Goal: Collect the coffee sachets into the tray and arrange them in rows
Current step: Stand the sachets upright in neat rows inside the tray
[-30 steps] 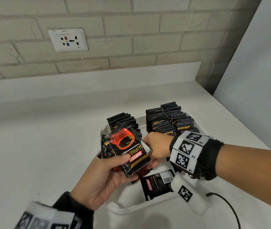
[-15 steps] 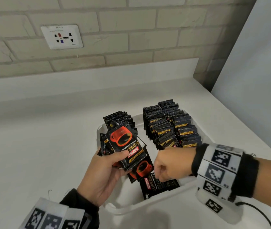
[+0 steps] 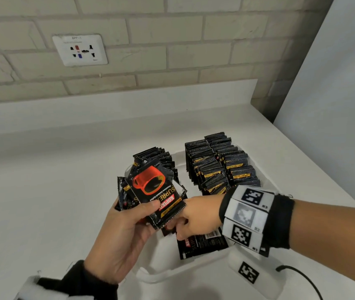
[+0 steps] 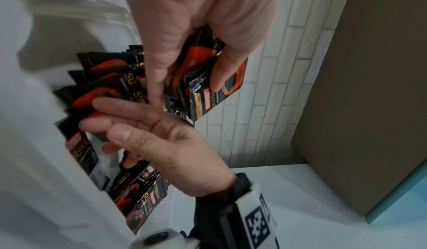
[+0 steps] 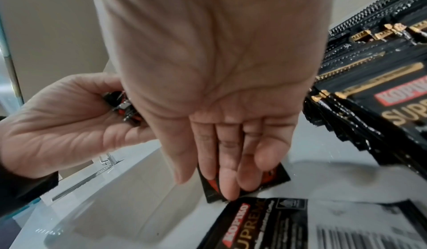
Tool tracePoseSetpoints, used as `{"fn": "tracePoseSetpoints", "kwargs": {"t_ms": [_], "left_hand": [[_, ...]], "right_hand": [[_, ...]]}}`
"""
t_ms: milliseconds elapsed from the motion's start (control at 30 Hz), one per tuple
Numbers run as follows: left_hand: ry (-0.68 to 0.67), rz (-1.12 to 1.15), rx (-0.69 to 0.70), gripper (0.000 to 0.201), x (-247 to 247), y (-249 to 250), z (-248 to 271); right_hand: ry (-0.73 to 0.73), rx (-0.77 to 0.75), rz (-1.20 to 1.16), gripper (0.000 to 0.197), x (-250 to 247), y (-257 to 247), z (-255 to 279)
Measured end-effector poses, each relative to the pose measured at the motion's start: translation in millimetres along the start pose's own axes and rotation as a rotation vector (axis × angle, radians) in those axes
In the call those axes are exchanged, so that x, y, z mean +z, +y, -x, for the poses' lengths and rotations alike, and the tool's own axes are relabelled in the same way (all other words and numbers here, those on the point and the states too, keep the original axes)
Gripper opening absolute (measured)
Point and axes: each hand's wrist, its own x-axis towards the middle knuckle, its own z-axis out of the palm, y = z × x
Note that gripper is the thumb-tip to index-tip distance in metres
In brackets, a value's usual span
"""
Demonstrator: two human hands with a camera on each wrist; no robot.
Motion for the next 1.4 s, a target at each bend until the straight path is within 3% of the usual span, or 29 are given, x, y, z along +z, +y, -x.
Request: {"fn": "tracePoseSetpoints", "kwargs": {"t_ms": [133,300,533,733,967,1267,1400], "left_hand": [[-0.022,0.036,-0.05,0.04,5,-2,-4],[-0.027,0.085,-0.157,0.048,10,-14,-13],[-0.001,0.098,-0.107,0.042,9,-18,-20],[0.017,0.1,-0.07,0.044,7,-20,-21],[-0.011,0.07,-0.016,0.041,8,-19,-18],[0.021,0.048,-0.016,0.035,7,-19,-19],[0.02,0.055,-0.031,0.038,9,-18,-17]], "right_hand": [[0.012,-0.012,-0.091,0.037,1,3,3],[0.009,0.025,0.033,0.034,3,14,14],[-0.099,0.074,0.12,0.078,13,14,33],[-0.052,0.018,0.191,0.095,27,21,37],[0.116,0.008,0.272,0.071,39,20,34],[0.065,-0.021,0.21,0.054,37,18,30],[0.001,-0.034,-0.001,0.054,27,17,37]]}}
